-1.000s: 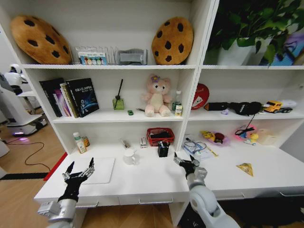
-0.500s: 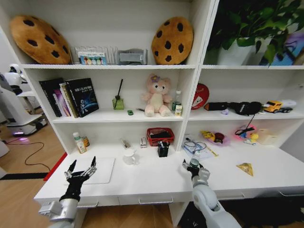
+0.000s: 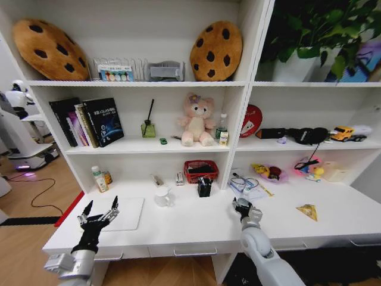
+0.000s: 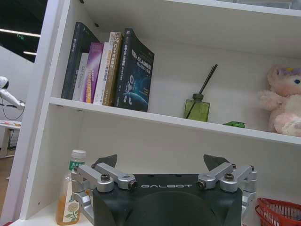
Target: Organize the objects on the table.
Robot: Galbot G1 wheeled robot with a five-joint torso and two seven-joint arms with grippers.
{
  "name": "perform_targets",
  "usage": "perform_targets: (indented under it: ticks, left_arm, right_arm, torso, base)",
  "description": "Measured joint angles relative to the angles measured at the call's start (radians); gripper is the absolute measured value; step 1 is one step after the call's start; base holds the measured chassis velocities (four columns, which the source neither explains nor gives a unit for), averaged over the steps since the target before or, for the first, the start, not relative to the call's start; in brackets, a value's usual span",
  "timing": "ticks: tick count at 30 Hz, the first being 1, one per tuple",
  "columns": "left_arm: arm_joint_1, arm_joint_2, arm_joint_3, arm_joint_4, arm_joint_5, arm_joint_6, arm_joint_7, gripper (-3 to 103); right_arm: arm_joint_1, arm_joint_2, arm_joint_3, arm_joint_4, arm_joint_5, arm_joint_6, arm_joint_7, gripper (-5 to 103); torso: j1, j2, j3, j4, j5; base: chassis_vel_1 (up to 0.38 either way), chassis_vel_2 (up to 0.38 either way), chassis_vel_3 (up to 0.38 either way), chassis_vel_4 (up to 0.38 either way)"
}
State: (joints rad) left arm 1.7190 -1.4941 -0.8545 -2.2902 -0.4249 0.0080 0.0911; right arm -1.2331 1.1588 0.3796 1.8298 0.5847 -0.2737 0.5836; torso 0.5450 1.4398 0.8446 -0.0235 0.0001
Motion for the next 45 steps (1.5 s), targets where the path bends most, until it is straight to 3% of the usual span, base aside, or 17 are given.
perform_targets:
  ticks: [6, 12, 25, 28, 29, 30, 32, 36, 38, 39, 41, 45]
  left_arm:
    - [0.003, -0.001, 0.0, -0.009, 0.001, 0.001, -0.002, 100]
    - [0.007, -0.012, 0.005, -0.015, 0.011, 0.001, -0.002, 100]
    - [0.018, -0.012, -0.001, -0.029, 0.009, 0.002, -0.002, 100]
    - [0.019, -0.011, -0.013, -0.031, -0.004, 0.002, -0.002, 100]
    - [0.022, -0.008, -0.029, -0.031, -0.018, 0.002, -0.001, 100]
    - [0.022, -0.008, -0.029, -0.031, -0.018, 0.002, -0.001, 100]
    - [0.02, -0.005, -0.045, -0.024, -0.027, 0.0, 0.004, 100]
    - [0.016, -0.006, -0.053, -0.021, -0.037, -0.001, 0.006, 100]
    - [0.013, -0.009, -0.053, -0.021, -0.042, -0.001, 0.007, 100]
    - [0.013, -0.009, -0.053, -0.021, -0.042, -0.001, 0.007, 100]
    - [0.012, -0.009, -0.056, -0.021, -0.049, -0.001, 0.008, 100]
    - [0.01, -0.009, -0.064, -0.02, -0.059, -0.001, 0.009, 100]
  right_arm:
    - [-0.027, -0.024, 0.011, 0.079, -0.019, 0.005, -0.025, 37]
    - [-0.052, -0.035, 0.019, 0.123, -0.022, -0.003, -0.026, 25]
    - [-0.134, -0.074, 0.036, 0.228, 0.015, -0.034, 0.009, 25]
    - [-0.296, -0.125, 0.087, 0.358, 0.113, -0.099, 0.028, 25]
    - [-0.413, -0.148, 0.142, 0.412, 0.141, -0.133, 0.02, 25]
    - [-0.413, -0.148, 0.142, 0.412, 0.141, -0.133, 0.02, 25]
    - [-0.543, -0.18, 0.209, 0.445, 0.167, -0.168, -0.015, 25]
    - [-0.635, -0.197, 0.234, 0.428, 0.15, -0.176, -0.068, 25]
    - [-0.684, -0.181, 0.22, 0.37, 0.056, -0.176, -0.162, 25]
    - [-0.684, -0.181, 0.22, 0.37, 0.056, -0.176, -0.162, 25]
    - [-0.729, -0.146, 0.192, 0.324, -0.038, -0.183, -0.283, 25]
    - [-0.741, -0.103, 0.161, 0.28, -0.078, -0.204, -0.334, 25]
  torso:
    - [0.0, 0.0, 0.0, 0.0, -0.0002]
    - [0.0, 0.0, 0.0, 0.0, -0.0001]
    - [0.0, 0.0, 0.0, 0.0004, -0.0001]
    - [0.0, 0.0, 0.0, 0.0, -0.0001]
    - [0.0, 0.0, 0.0, -0.0003, 0.0]
    - [0.0, 0.0, 0.0, -0.0003, 0.0]
    - [0.0, 0.0, 0.0, -0.0004, -0.0004]
    - [0.0, 0.0, 0.0, -0.0005, 0.0003]
    - [0.0, 0.0, 0.0, 0.0003, 0.0]
    - [0.0, 0.0, 0.0, 0.0003, 0.0]
    - [0.0, 0.0, 0.0, 0.0, 0.0002]
    - [0.0, 0.0, 0.0, -0.0001, -0.0002]
  base:
    - [0.0, 0.0, 0.0, 0.0]
    - [0.0, 0.0, 0.0, 0.0]
    - [0.0, 0.0, 0.0, 0.0]
    - [0.0, 0.0, 0.0, 0.0]
    - [0.0, 0.0, 0.0, 0.0]
    - [0.0, 0.0, 0.0, 0.0]
    - [0.0, 0.0, 0.0, 0.0]
    - [0.0, 0.0, 0.0, 0.0]
    - [0.0, 0.0, 0.0, 0.0]
    - [0.0, 0.0, 0.0, 0.0]
    - [0.0, 0.0, 0.0, 0.0]
    - [0.0, 0.0, 0.0, 0.0]
